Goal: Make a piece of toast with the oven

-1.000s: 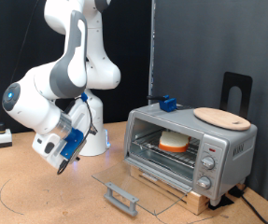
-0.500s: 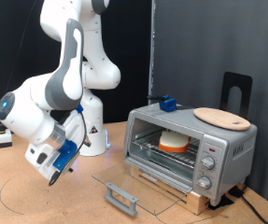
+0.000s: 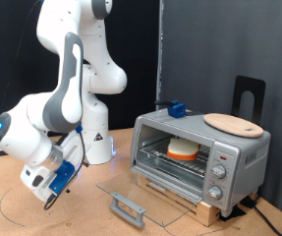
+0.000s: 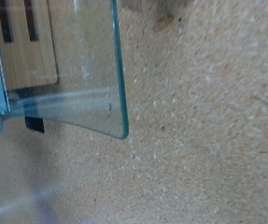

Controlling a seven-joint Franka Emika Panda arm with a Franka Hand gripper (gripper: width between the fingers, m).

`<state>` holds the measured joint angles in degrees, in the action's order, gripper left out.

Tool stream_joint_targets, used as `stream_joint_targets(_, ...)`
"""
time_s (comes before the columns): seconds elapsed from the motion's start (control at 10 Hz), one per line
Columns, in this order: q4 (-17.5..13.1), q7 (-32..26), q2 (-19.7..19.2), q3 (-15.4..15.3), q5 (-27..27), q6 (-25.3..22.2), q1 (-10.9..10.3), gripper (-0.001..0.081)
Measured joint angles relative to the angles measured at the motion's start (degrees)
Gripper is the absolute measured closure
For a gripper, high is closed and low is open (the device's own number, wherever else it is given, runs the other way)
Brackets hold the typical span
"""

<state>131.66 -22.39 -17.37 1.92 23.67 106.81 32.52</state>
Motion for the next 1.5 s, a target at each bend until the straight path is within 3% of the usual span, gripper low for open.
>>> stream_joint_targets(0.3, 0.39, -2.31, -2.57, -2.24, 0.09, -1.8, -0.24, -0.0004)
stream_joint_targets(0.6, 2.94, -2.62, -3.43, -4.71, 1.46, -0.44, -0.63, -0.0004)
stream_joint_targets(1.1, 7.69, -3.3, -3.59, -7.56, 5.19, 4.05, -0.97, -0.0004)
stream_joint_targets(1.5, 8.57, -4.64, -2.9, -8.05, 6.36, 2.05, -0.76, -0.0004)
